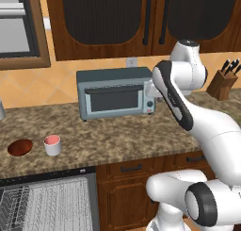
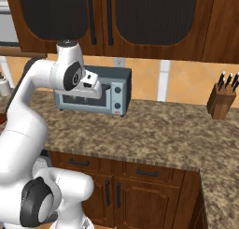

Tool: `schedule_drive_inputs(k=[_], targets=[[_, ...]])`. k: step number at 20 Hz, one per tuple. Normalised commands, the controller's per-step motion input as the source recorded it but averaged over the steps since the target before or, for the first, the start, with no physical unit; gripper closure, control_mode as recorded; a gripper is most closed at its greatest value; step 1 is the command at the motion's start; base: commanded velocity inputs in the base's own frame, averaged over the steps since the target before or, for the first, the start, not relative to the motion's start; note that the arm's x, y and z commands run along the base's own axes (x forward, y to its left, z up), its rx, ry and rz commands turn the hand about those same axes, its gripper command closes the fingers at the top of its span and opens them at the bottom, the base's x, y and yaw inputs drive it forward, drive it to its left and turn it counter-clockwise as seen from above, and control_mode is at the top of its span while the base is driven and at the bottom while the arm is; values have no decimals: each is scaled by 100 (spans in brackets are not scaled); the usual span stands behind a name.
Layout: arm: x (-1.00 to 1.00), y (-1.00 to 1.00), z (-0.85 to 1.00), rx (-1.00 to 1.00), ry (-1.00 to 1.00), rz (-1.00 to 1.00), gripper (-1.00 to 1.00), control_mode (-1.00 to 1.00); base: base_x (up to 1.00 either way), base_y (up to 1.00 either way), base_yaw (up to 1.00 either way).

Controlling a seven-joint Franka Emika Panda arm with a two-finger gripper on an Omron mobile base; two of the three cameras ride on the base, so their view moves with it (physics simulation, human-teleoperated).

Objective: Pick up the cup and bowl from the counter, place them in the dishwasher, and close the dishwasher door.

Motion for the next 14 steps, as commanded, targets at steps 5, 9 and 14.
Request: schedule_drive_inputs(k=[5, 9, 14], targets=[[-19, 19, -7, -7, -2, 0, -100, -100, 0, 0, 0], [-26, 51, 0, -9, -11, -1, -100, -100, 0, 0, 0], [-8, 82, 0, -14, -4, -9, -100, -100, 0, 0, 0]])
